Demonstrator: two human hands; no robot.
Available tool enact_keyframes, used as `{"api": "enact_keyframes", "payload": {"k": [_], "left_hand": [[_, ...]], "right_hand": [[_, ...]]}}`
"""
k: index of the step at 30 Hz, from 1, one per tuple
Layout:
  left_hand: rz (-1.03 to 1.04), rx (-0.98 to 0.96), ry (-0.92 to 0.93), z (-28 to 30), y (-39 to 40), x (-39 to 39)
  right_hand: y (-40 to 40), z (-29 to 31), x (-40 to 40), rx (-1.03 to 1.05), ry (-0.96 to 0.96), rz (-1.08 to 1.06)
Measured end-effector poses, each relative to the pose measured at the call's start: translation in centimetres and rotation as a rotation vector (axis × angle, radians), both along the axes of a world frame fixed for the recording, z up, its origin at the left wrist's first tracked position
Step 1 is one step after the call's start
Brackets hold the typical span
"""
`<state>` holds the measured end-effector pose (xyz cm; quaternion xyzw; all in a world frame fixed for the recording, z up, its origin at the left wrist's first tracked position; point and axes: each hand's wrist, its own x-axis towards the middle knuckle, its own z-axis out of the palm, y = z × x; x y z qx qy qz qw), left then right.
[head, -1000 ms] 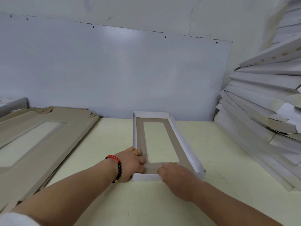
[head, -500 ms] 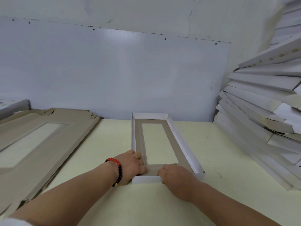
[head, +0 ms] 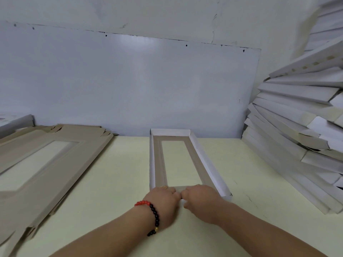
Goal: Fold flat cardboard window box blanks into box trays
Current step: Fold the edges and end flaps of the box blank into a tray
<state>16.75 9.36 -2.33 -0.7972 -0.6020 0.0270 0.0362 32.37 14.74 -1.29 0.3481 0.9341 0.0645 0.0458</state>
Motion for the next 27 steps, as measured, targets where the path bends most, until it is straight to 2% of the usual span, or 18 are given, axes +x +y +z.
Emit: {"api": "enact_keyframes", "payload": {"k": [3, 7, 12, 16, 21, 27], "left_hand": [[0.017, 0.013, 0.051, -0.1, 0.1, 0.4], [0.026, 0.009, 0.058, 0.3, 0.4, -0.9], [0.091, -0.111, 0.076, 1.2, 0.8, -2.6], [0.062, -0.072, -0.040, 0.5, 0.3, -0.1], [-0.056, -0.005, -0.017, 0.0, 0.0, 0.7], [-0.040, -0.046, 0.008, 0.1, 0.2, 0.5]], "right_hand": [[0.8, 1.7, 1.4, -0.062, -0.056, 0.053], [2.3, 3.3, 5.3, 0.047, -0.260, 0.090], [2.1, 2.3, 6.9, 0.100, -0.208, 0.136], [1.1, 1.3, 5.6, 0.093, -0.156, 0.174], [0.8, 2.2, 4.9, 0.046, -0.174, 0.231], [1.2, 3.0, 3.4, 0.039, -0.227, 0.307]]}}
